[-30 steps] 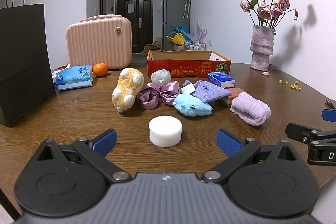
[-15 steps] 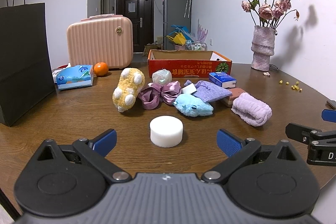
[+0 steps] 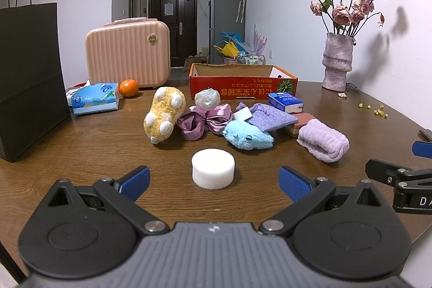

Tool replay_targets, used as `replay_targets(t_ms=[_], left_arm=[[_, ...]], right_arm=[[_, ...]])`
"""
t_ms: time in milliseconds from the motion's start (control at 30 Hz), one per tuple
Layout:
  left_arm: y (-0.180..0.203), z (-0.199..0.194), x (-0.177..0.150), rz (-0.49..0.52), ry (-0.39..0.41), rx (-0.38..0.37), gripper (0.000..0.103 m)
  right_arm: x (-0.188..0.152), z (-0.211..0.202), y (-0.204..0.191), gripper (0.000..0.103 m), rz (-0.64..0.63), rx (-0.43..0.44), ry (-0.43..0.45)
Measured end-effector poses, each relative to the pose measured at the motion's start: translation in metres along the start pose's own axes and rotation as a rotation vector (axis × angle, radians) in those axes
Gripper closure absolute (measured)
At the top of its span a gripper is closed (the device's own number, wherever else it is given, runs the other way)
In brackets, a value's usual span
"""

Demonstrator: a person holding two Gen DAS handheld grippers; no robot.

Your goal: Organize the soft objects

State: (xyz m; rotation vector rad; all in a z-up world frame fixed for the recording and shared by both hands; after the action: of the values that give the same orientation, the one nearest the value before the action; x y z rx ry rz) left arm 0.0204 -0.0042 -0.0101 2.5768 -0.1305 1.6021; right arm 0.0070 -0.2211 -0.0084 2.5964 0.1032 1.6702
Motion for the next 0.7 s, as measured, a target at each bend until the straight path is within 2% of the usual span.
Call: replay_targets(t_ms=[700], left_arm=[[0.001, 0.0036, 0.0023, 0.002, -0.001, -0.007, 0.0]], right_arm=[[0.0036, 0.0023, 0.0005, 0.0, -0.006, -0.005, 0.001]])
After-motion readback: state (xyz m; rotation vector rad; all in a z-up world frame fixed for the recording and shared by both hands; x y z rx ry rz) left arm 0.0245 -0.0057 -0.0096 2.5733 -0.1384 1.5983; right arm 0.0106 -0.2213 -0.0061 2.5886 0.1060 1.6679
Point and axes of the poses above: each gripper's, at about its wrist camera, not at the fingertips, and z roughly the way its jaws point, y to its right, x to its top, the point moved 2 cm from there along z, roughly the way its jaws point, and after that the axes turned 7 degrees about -x, right-handed, at the moved point
